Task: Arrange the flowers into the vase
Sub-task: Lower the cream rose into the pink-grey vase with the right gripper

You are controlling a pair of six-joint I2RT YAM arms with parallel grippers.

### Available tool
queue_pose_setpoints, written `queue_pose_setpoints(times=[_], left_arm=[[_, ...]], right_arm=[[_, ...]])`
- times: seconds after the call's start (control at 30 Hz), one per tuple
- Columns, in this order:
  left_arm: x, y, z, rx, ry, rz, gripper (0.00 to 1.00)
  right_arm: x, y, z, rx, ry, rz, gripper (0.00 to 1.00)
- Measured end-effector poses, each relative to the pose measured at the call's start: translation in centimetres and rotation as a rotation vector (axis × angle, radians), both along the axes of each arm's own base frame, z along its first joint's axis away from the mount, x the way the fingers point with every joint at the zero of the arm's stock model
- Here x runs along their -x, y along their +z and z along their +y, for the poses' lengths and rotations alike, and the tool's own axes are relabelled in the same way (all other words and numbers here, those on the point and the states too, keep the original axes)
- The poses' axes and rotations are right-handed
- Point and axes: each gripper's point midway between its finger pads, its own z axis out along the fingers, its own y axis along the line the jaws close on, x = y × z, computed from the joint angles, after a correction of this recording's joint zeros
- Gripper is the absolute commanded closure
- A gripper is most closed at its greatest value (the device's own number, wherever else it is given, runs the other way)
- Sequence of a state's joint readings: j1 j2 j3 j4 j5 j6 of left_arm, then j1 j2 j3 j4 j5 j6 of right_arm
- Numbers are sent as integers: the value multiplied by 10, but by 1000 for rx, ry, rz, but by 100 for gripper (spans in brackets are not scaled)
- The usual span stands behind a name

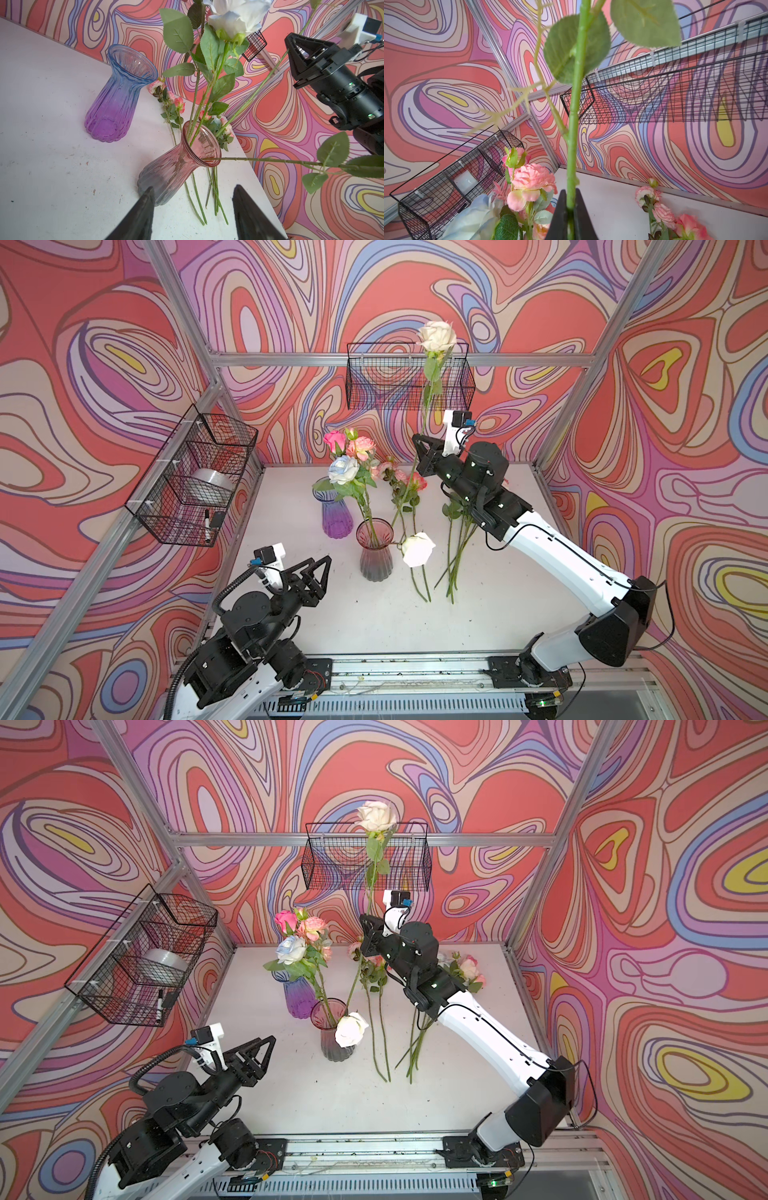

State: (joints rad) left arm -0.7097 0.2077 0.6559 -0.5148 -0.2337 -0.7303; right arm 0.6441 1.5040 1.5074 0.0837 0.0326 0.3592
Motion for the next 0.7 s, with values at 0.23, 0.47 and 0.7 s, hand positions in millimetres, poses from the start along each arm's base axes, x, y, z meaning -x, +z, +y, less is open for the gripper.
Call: queue_pose_setpoints(times=[0.23,0.47,0.7], left_arm=[[-2,-14,-1,-15,4,27,40],[-3,-20,-2,-21,5,39,40],[-1,-26,3,-3,21,38,38]], right_arm=[[8,-3,12,12,32,-10,100],[22,-37,36,66,88,18,100],[54,-88,72,151,178,61,94]])
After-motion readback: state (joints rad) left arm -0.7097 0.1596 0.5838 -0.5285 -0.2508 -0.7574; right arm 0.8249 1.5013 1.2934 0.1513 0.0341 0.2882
